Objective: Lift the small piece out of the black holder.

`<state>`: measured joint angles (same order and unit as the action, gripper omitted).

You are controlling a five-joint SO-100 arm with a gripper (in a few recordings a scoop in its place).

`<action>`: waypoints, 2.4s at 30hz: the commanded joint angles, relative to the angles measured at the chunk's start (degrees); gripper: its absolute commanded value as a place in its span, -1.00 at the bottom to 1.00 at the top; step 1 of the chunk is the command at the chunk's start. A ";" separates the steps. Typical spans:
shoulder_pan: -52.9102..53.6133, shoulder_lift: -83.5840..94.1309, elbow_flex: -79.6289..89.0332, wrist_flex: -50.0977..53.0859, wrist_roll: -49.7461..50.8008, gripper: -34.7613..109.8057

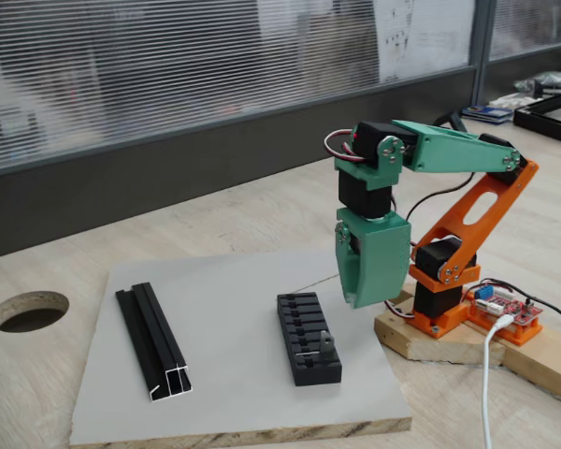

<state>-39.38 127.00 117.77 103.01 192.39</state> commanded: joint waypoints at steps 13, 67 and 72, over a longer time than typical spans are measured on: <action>-3.34 0.62 -0.53 1.41 17.23 -0.37; -9.58 1.23 5.45 -10.11 18.46 -0.04; -9.14 0.62 4.66 -10.28 18.46 -0.04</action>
<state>-47.72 127.00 122.70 92.64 210.32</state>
